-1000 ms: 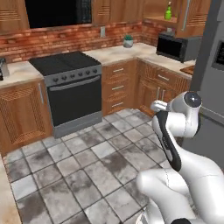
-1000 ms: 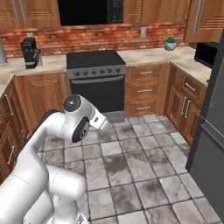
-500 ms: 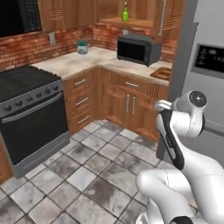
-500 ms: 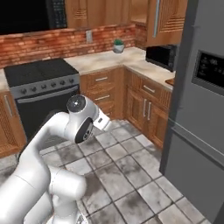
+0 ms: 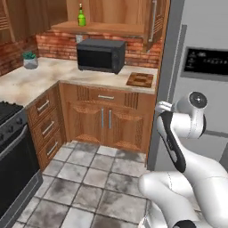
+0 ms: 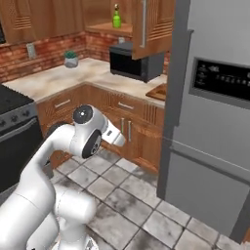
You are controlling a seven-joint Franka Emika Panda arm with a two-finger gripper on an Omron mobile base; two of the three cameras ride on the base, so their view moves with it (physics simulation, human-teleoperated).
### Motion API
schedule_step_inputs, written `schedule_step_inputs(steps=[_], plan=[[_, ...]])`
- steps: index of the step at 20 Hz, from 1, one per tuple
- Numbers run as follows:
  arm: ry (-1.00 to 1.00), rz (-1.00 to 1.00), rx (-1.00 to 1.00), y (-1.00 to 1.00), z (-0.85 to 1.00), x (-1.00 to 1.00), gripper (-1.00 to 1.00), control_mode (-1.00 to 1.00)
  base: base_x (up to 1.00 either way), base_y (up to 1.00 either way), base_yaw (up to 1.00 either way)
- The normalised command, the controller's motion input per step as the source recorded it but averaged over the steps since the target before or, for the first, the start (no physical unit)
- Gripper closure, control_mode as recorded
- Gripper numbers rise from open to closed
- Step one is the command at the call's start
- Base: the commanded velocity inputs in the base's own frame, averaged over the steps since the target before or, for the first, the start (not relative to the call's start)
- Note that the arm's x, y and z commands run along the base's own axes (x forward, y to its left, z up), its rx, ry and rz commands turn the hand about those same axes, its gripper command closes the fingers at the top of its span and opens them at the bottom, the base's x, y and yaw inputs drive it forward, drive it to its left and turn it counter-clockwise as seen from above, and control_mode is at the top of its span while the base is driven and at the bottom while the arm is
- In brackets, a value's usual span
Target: Move the cutting board and knife to the sink. Then move spray from the cabinet to the counter.
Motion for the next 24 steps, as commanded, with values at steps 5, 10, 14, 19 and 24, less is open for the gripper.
schedule_step_inputs(steps=[5,10,14,19,24], plan=[[0.0,0.0,0.0,0.0,0.0,0.0,-1.0,1.0,1.0,0.86,-0.62],[0.0,0.0,0.0,0.0,0.0,0.0,-1.0,1.0,0.57,0.97,-0.43],[0.0,0.0,0.0,0.0,0.0,0.0,-1.0,1.0,-0.23,0.19,-0.21],[0.0,0.0,0.0,0.0,0.0,0.0,-1.0,1.0,-0.17,0.0,-0.01],[0.0,0.0,0.0,0.0,0.0,0.0,-1.0,1.0,0.0,0.56,0.0]])
